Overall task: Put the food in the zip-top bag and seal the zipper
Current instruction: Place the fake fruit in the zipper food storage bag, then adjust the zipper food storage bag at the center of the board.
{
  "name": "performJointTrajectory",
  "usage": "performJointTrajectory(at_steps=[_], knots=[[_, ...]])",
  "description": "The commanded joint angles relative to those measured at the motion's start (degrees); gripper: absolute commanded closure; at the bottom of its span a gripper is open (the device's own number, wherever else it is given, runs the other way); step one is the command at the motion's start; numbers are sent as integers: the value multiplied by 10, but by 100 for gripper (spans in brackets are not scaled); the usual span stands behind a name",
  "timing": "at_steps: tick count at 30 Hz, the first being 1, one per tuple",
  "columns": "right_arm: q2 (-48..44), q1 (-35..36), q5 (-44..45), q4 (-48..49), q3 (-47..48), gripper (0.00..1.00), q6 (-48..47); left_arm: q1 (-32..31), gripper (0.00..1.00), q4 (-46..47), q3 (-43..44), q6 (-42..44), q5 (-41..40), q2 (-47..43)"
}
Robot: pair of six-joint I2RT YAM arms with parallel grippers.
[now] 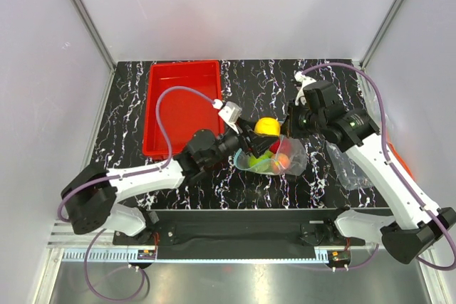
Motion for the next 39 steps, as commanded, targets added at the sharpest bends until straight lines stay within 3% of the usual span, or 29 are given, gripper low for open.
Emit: performJointTrajectory(at_steps=[1, 5, 7, 8, 10, 14, 19, 22, 26, 29, 33, 35, 39], knots=[[-29, -2, -5, 17, 11, 100, 11, -6, 53, 48, 6, 44, -52, 31], [-39, -1, 7, 16, -4, 100, 14, -19, 47, 23, 17, 67, -61, 48], [-42, -2, 20, 14, -5, 100, 14, -38, 37, -8, 19, 100, -96, 40], [-43, -2, 26, 12, -8, 100, 16, -45, 25, -35, 23, 110, -126, 35], [-48, -2, 37, 12, -10, 100, 17, -59, 14, -53, 25, 137, -145, 21], [-52, -2, 36, 12, -17, 100, 18, -63, 1, -120, 41, 131, -161, 2], [-60, -2, 49, 17, -27, 100, 19, -63, 1, -174, 56, 120, -156, -32], [-60, -2, 53, 19, -34, 100, 17, -62, 1, -266, 90, 109, -190, -58], [-63, -2, 55, 22, -44, 100, 15, -61, 1, -465, 174, 101, -257, -80], [-66, -2, 53, 26, -48, 100, 15, -55, 1, -544, 196, 95, -266, -88], [-66, -2, 50, 27, -48, 100, 13, -25, 1, -606, 202, 54, -200, -84], [-66, -2, 49, 27, -46, 100, 13, -4, 2, -608, 194, 39, -144, -78], [-66, -2, 48, 26, -45, 100, 16, 7, 2, -595, 174, 26, -105, -52]])
